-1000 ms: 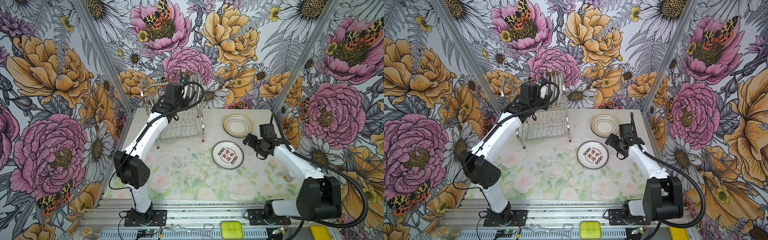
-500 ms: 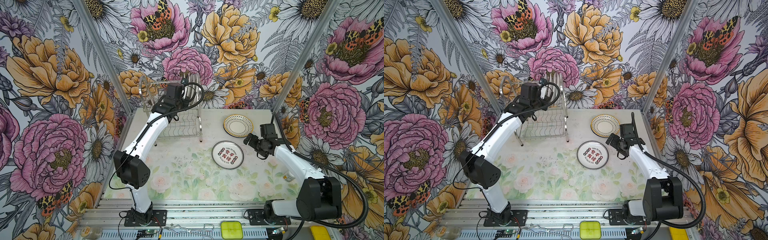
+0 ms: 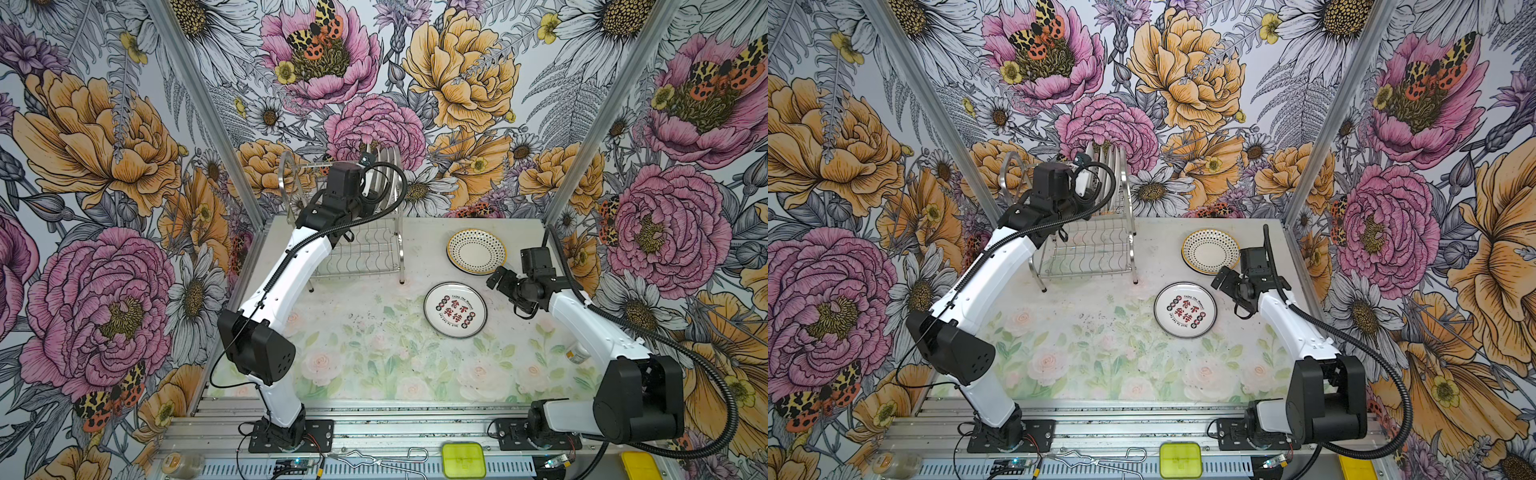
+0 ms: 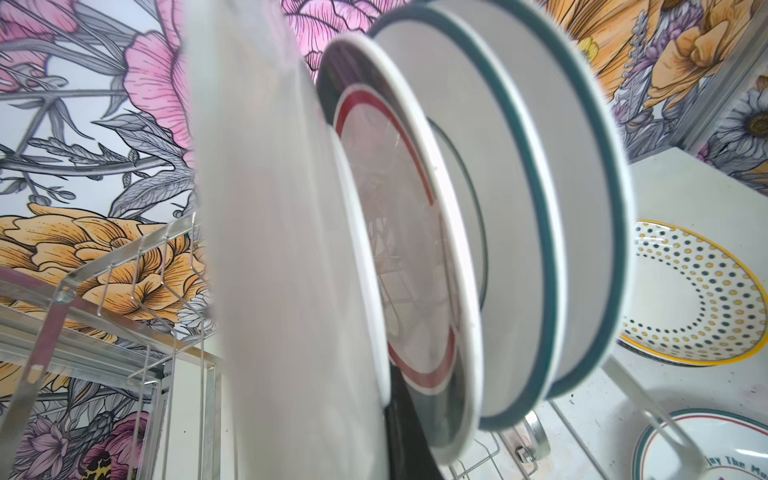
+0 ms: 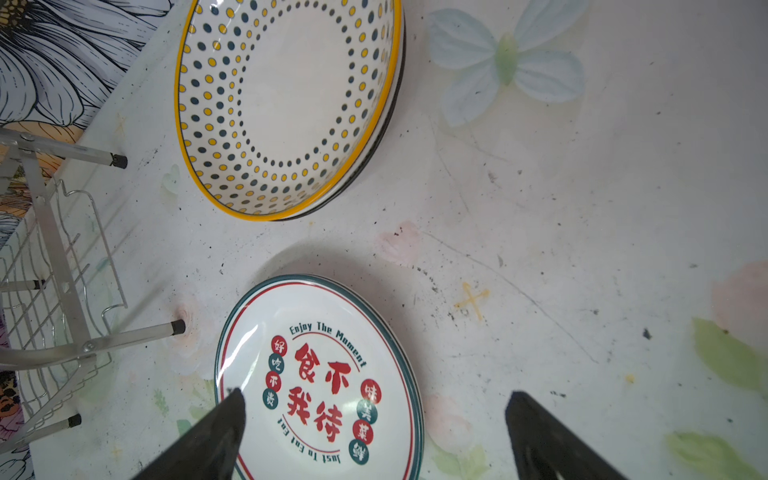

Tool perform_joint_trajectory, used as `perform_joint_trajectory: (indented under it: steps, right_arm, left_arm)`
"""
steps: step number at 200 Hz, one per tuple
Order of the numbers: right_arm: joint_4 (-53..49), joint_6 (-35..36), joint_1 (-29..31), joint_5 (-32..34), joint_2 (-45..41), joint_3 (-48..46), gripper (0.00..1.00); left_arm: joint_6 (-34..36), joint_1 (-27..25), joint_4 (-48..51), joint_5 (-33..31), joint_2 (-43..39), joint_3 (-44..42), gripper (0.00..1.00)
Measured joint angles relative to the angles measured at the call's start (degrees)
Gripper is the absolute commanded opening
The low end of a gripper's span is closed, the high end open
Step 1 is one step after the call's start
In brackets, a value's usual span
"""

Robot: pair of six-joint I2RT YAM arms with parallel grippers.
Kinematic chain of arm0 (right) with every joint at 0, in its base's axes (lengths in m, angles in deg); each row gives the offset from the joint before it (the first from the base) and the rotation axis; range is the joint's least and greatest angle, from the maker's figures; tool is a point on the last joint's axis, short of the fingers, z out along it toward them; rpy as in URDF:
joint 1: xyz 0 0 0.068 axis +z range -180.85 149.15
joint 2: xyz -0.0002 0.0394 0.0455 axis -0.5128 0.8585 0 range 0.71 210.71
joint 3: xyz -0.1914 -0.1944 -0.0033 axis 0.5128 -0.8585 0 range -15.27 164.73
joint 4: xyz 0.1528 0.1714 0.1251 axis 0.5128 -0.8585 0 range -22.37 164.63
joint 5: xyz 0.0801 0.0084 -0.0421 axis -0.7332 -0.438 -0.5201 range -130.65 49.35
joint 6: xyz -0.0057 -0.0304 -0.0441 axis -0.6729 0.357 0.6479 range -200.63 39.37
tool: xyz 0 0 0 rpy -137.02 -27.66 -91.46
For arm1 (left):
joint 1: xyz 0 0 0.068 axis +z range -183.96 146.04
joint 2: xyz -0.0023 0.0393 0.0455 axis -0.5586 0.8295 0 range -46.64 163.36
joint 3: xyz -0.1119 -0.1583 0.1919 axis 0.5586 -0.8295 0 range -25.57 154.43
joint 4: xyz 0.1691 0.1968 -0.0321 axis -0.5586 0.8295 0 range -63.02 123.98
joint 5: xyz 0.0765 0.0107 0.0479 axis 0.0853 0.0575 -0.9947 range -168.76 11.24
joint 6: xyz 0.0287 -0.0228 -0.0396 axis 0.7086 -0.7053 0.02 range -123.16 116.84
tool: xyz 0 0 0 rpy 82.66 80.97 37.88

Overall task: Unload the plates from the dish rack
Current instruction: 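Tilt and lift the green-rimmed plate out of the rack with the left gripper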

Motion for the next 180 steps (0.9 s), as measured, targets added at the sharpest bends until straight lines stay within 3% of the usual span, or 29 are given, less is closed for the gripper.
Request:
perform_joint_trajectory:
  steps: [63, 88, 124, 180]
  right_arm:
    - [0.0, 0.5, -0.1, -0.4, -1.6, -0.3, 0.99]
    - [0.0, 1.5, -0.9, -1.4, -2.2, -0.3, 0.99]
    - [0.0, 2.3, -2.2, -5.5, -2.4, -0.2, 0.99]
    - [-0.6, 0.9, -3.1, -14.8, -8.8, 3.4, 0.99]
  left_arm:
    - [0.3, -0.4, 0.2, 0.2, -6.3, 0.6, 0.0]
    - [2.4, -3.6, 0.2, -3.2, -10.0, -0.3, 0.0]
    - [7.2, -13.9, 0.1, -11.3, -17.2, -4.2, 0.0]
    - [13.9, -35.6, -3.4, -28.5, -26.0, -17.1, 0.0]
